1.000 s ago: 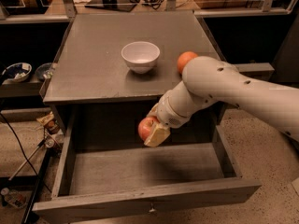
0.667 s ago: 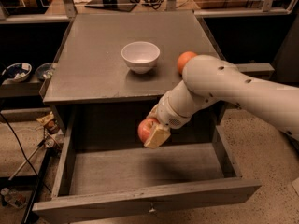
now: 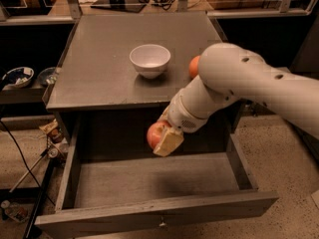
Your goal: Pick apple from top drawer and place on counter
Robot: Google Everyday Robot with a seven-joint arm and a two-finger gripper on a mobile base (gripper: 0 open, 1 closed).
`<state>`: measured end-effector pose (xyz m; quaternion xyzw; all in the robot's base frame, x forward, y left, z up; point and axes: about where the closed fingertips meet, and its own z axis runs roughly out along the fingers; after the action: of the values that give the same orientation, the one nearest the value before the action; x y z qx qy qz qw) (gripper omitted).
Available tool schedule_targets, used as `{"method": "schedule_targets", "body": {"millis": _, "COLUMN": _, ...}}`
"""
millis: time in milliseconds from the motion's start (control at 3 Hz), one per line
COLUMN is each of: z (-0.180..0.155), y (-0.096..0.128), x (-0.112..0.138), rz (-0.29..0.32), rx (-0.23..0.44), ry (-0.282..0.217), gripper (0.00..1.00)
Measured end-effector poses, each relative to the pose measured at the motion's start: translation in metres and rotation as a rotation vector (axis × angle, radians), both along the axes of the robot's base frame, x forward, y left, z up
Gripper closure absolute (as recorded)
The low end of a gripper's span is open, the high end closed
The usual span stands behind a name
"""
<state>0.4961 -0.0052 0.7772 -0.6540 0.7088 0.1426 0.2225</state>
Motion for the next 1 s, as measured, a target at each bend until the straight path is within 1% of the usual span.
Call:
{"method": "schedule_targets", "body": {"millis": 333, "z": 0.027, "y": 0.008, "x": 0.019, "rz": 0.008, "rx": 0.002, "ry": -0.012, "gripper": 1.0}}
{"method": "schedule_targets", "body": {"millis": 667, "z": 0.067, "y": 0.018, "x": 0.021, "rz": 0.039, "rx": 0.027, "ry": -0.038, "gripper": 1.0}}
{"method": "schedule_targets", "body": {"millis": 1000, "z": 0.067, "y": 0.018, "x": 0.021, "rz": 0.039, "rx": 0.027, "ry": -0.038, "gripper": 1.0}}
